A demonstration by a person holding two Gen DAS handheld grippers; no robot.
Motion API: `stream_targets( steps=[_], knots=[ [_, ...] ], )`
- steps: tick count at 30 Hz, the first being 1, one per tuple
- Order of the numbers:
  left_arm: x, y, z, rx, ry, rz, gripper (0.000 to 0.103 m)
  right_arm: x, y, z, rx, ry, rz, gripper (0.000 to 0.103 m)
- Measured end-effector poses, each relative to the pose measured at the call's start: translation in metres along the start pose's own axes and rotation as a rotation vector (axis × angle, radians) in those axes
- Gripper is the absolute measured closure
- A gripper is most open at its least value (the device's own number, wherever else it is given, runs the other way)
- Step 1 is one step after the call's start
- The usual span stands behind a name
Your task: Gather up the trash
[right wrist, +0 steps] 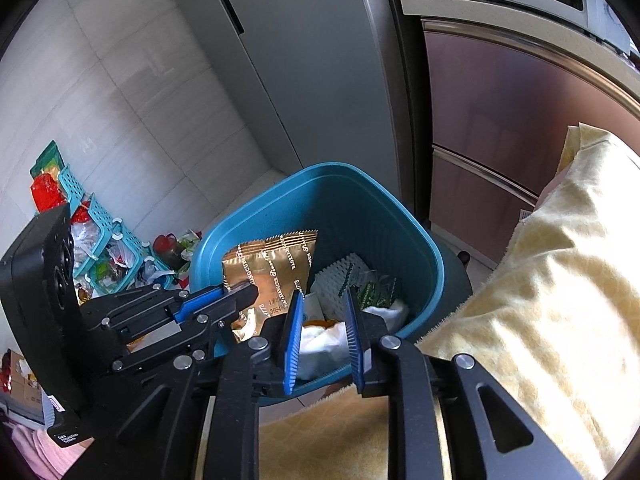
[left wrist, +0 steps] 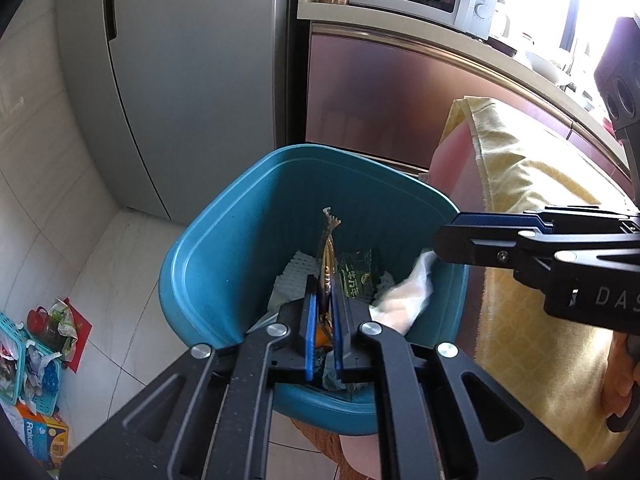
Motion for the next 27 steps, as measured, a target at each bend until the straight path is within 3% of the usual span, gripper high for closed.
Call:
stream_targets(
  steps=[5,9,14,16,20,23,27],
  knots=[
    [0.001,-0.002,0.002,0.011,0.001,-0.005,0.076,0.004,0.000,-0.006,-0.019,0.011,-0.018,0.074],
    [0.007,-0.003,0.004,0.019,0.007,-0.023,0.051,0.015,-0.005,-0.011,-0.038,0.027,-0.047,0.066],
    [0.025,-0.006,0.002,0.010,-0.012,-0.083,0.027,0.040,-0.014,-0.019,-0.048,0.020,-0.117,0.047],
    [0.037,-0.008,-0.001,0.002,-0.014,-0.121,0.012,0.056,-0.020,-0.022,-0.053,0.009,-0.163,0.037],
    [0.064,-0.009,-0.014,-0.016,-0.045,-0.216,0.006,0.088,-0.037,-0.034,-0.068,-0.033,-0.248,0.017],
    [0.086,-0.009,-0.030,-0.037,-0.057,-0.298,0.006,0.113,-0.054,-0.045,-0.087,-0.081,-0.316,0.013],
    [0.109,-0.010,-0.061,-0.089,-0.058,-0.388,0.006,0.152,-0.085,-0.054,-0.101,-0.217,-0.423,0.007]
  ],
)
Point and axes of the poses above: each gripper's, at about its wrist camera, not at the fingertips, and x roughly against the way its jaws point, z to its left, y to its top, the point moved 3 cm from there along -x, roughly the way its jaws point, and after that the axes turned 5 degrees about -y, right-handed, at the moved point
